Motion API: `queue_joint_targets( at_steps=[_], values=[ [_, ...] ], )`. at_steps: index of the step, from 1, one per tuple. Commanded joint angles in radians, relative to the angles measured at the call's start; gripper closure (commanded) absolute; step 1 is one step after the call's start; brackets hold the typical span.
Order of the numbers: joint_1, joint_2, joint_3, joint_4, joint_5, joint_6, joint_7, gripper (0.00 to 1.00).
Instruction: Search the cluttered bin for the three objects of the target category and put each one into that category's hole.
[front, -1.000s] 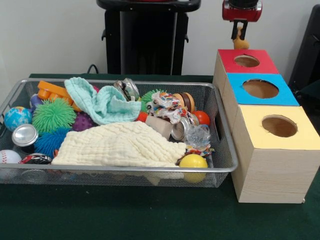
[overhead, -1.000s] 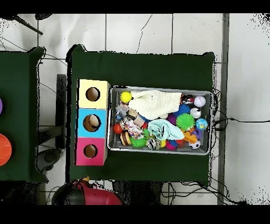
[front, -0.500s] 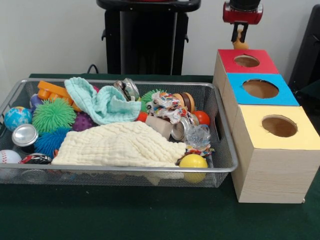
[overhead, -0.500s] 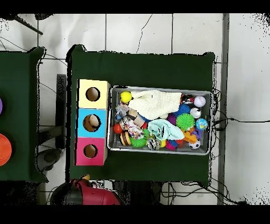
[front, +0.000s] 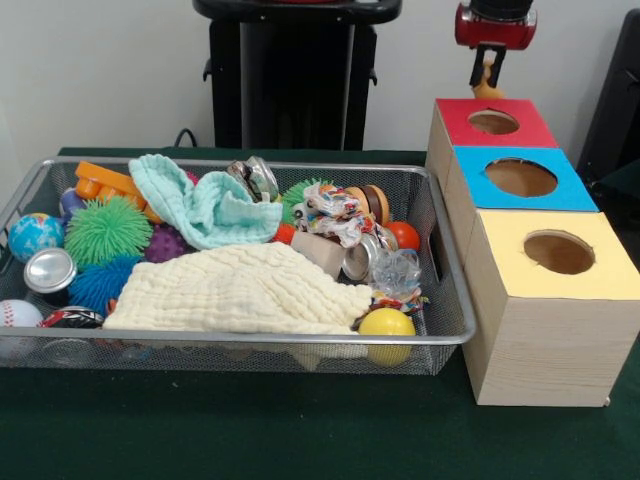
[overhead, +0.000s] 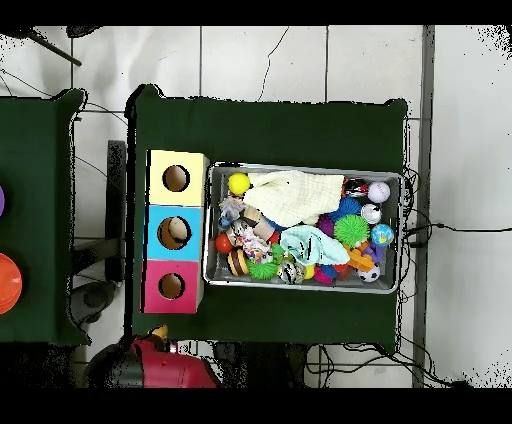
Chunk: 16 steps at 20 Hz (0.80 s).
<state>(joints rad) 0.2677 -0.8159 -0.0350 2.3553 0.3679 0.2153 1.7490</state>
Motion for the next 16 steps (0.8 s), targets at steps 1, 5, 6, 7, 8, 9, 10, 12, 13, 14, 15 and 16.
queue_joint_targets(
  at_steps=[1, 5, 6, 7, 8, 9, 10, 12, 13, 14, 15, 16],
  values=[
    [0.04, 0.015, -0.09, -0.216, 0.029, 0.219, 0.264, 1.0],
    [0.054, -0.005, -0.109, -0.239, 0.011, 0.3, 0.27, 1.0],
    [0.057, -0.009, -0.115, -0.247, 0.005, 0.322, 0.269, 1.0],
    [0.06, -0.012, -0.121, -0.257, -0.002, 0.346, 0.267, 1.0],
    [0.063, -0.015, -0.127, -0.266, -0.009, 0.371, 0.265, 1.0],
    [0.065, -0.018, -0.133, -0.273, -0.016, 0.396, 0.265, 1.0],
    [0.067, -0.022, -0.136, -0.274, -0.022, 0.418, 0.262, 1.0],
    [0.067, -0.03, -0.146, -0.283, -0.03, 0.451, 0.256, 1.0],
    [0.068, -0.033, -0.15, -0.288, -0.033, 0.468, 0.254, 1.0],
    [0.067, -0.036, -0.156, -0.297, -0.037, 0.485, 0.252, 1.0],
    [0.066, -0.039, -0.16, -0.307, -0.04, 0.502, 0.249, 1.0],
    [0.065, -0.042, -0.162, -0.315, -0.041, 0.515, 0.249, 1.0]
  ],
)
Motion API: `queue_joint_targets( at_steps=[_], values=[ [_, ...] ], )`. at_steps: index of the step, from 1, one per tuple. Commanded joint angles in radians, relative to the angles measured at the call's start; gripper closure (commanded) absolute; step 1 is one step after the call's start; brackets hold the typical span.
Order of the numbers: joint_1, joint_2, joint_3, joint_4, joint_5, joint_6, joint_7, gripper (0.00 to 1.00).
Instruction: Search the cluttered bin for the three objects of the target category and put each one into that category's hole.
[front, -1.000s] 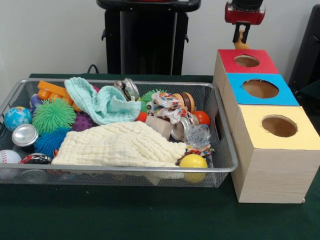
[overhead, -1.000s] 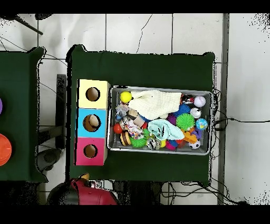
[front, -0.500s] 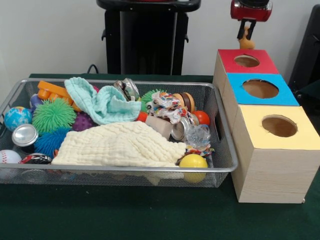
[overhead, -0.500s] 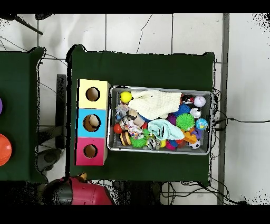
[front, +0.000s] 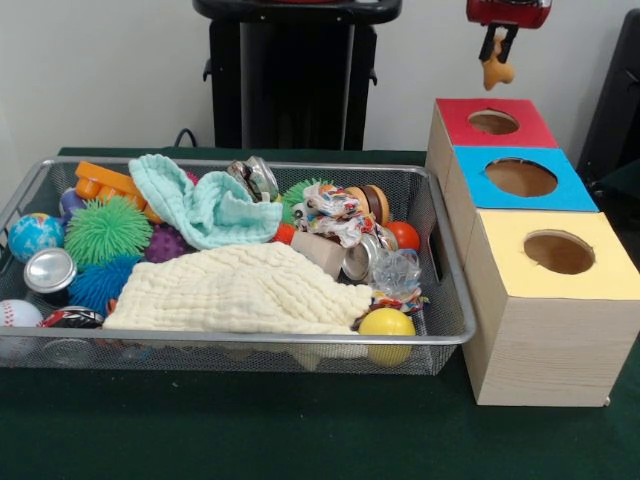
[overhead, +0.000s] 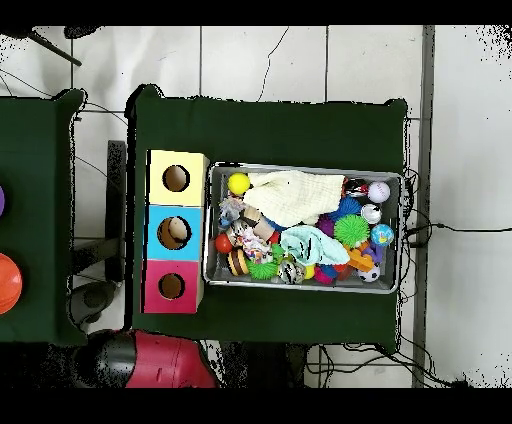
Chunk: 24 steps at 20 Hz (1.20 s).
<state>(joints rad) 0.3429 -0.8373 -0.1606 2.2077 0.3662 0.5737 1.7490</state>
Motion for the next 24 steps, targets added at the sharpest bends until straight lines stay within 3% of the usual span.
queue_joint_targets(
  at_steps=[1, 8, 18, 24],
  values=[
    [-0.011, -0.023, -0.039, -0.174, -0.04, 0.162, 0.247, 1.0],
    [-0.017, -0.029, -0.055, -0.22, -0.043, 0.203, 0.234, 1.0],
    [-0.054, -0.008, -0.041, -0.215, -0.049, 0.072, 0.151, 1.0],
    [-0.071, 0.005, -0.025, -0.16, -0.08, -0.011, 0.105, 1.0]
  ],
)
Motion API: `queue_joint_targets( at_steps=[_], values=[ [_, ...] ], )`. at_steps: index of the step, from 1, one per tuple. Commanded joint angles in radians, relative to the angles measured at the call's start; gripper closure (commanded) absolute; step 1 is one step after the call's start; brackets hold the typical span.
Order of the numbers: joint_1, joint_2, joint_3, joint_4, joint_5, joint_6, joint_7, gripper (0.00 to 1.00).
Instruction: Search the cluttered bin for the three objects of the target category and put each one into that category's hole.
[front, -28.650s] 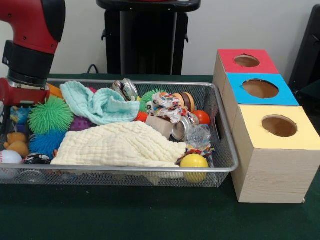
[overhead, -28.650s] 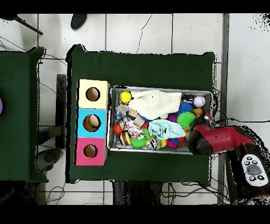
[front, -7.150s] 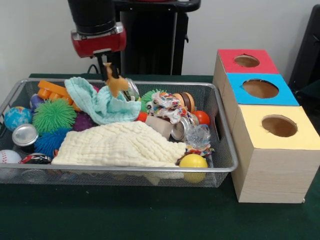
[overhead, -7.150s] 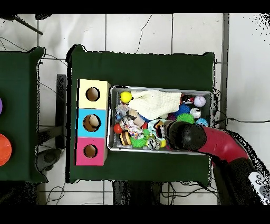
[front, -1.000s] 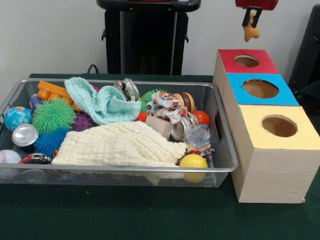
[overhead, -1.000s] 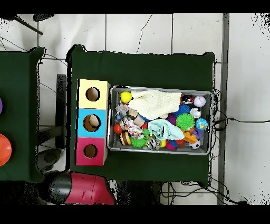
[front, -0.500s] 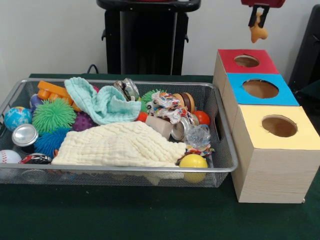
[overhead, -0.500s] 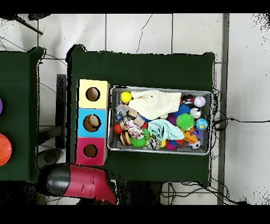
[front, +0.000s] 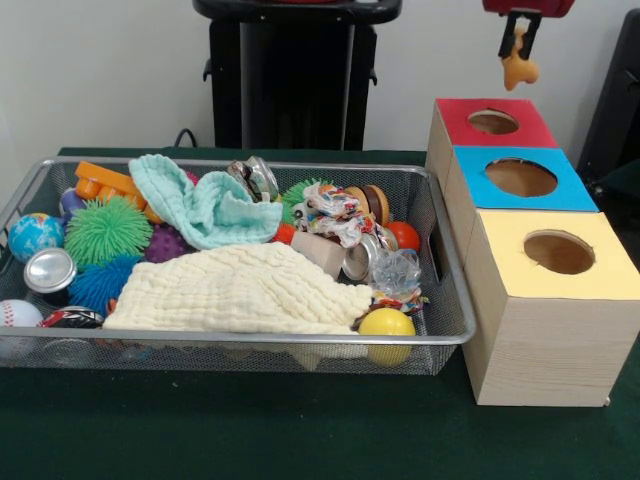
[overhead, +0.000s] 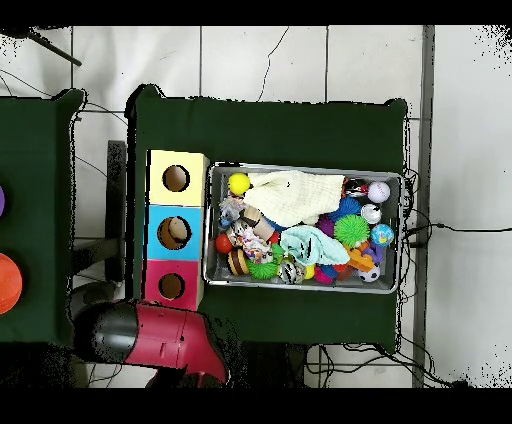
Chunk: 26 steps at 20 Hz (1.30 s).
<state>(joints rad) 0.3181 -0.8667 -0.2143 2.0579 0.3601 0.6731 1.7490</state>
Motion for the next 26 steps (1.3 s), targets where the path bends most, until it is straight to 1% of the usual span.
queue_joint_targets(
  at_steps=[1, 4, 8, 11, 15, 20, 26],
  values=[
    [-0.055, 0.036, 0.035, 0.003, -0.08, -0.127, 0.094, 1.0],
    [-0.081, 0.038, 0.055, 0.044, -0.106, -0.171, 0.061, 1.0],
    [-0.106, 0.051, 0.073, 0.076, -0.136, -0.222, 0.06, 1.0],
    [-0.115, 0.066, 0.086, 0.09, -0.143, -0.268, 0.083, 1.0],
    [-0.119, 0.09, 0.1, 0.095, -0.14, -0.3, 0.112, 1.0],
    [-0.111, 0.098, 0.11, 0.098, -0.117, -0.308, 0.141, 1.0],
    [-0.095, 0.095, 0.117, 0.091, -0.08, -0.285, 0.179, 1.0]
  ],
)
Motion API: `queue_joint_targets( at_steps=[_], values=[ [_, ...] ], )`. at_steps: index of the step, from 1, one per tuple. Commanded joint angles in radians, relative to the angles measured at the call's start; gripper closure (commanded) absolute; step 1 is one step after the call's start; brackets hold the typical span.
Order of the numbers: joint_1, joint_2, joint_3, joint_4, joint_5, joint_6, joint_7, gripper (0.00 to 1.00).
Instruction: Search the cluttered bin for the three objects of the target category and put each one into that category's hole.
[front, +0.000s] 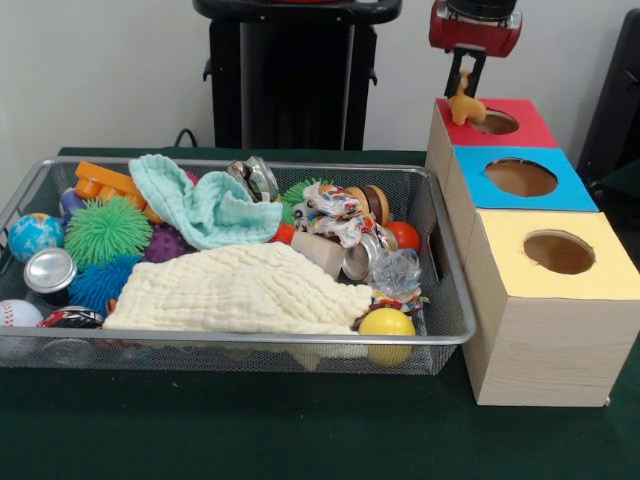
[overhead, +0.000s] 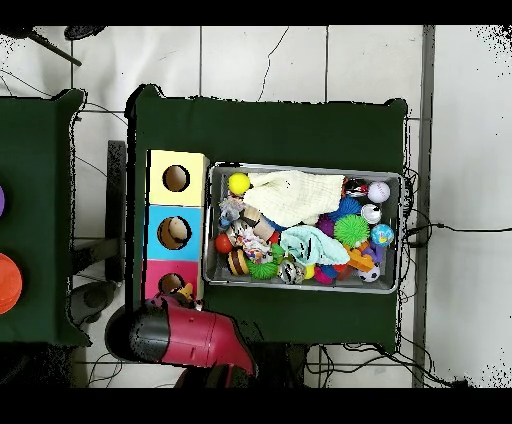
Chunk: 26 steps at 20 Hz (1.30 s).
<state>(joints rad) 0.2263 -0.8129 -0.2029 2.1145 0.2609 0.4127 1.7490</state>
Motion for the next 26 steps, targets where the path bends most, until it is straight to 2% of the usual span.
queue_joint_targets(
  at_steps=[1, 12, 20, 26],
  values=[
    [-0.004, 0.041, 0.107, 0.035, 0.023, -0.024, 0.182, 1.0],
    [0.01, 0.037, 0.144, 0.031, 0.077, -0.021, 0.229, 1.0],
    [-0.005, 0.037, 0.183, 0.05, 0.109, -0.079, 0.226, 1.0],
    [-0.025, 0.043, 0.208, 0.062, 0.105, -0.125, 0.208, 1.0]
  ],
)
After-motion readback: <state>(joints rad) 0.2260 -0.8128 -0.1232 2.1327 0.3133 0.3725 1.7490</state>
